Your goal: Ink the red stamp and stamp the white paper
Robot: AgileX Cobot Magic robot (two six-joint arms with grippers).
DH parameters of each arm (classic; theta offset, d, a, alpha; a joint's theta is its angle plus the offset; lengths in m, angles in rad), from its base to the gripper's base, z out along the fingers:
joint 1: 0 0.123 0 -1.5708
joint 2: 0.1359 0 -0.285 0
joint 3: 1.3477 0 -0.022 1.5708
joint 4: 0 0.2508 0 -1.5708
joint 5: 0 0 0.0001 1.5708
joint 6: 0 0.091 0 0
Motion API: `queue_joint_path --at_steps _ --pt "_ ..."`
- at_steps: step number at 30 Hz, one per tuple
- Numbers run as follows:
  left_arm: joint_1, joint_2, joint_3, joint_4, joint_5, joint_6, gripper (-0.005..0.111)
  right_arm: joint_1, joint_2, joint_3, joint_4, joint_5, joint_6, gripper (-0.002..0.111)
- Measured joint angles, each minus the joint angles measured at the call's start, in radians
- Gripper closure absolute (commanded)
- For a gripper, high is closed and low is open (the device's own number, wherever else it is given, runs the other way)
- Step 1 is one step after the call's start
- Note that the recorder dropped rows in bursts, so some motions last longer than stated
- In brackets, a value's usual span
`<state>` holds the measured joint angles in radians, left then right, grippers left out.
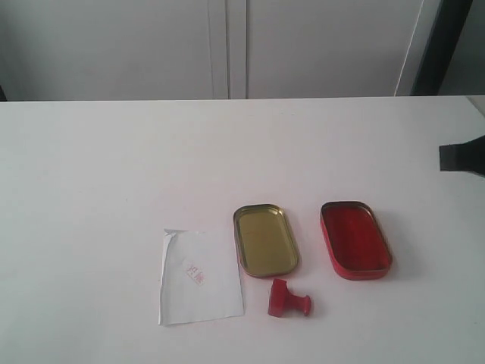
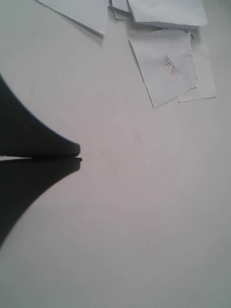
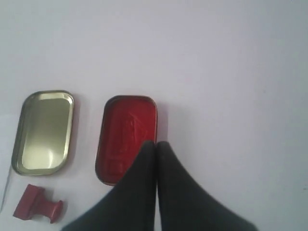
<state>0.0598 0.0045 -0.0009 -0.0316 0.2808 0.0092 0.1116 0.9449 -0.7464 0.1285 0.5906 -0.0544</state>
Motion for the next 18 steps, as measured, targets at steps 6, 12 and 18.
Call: queue_joint_path --at_steps 6,12,18 --pt "0.0 0.0 0.0 0.0 0.0 0.0 0.107 0.0 -0.178 0.0 -0.007 0.006 0.001 0.108" --pt "0.0 0.0 0.0 0.0 0.0 0.0 0.107 0.0 -0.324 0.005 -0.017 0.039 0.01 0.108" --pt "0.0 0.0 0.0 0.0 0.0 0.0 0.107 0.0 -0.472 0.127 -0.022 0.03 0.01 0.108"
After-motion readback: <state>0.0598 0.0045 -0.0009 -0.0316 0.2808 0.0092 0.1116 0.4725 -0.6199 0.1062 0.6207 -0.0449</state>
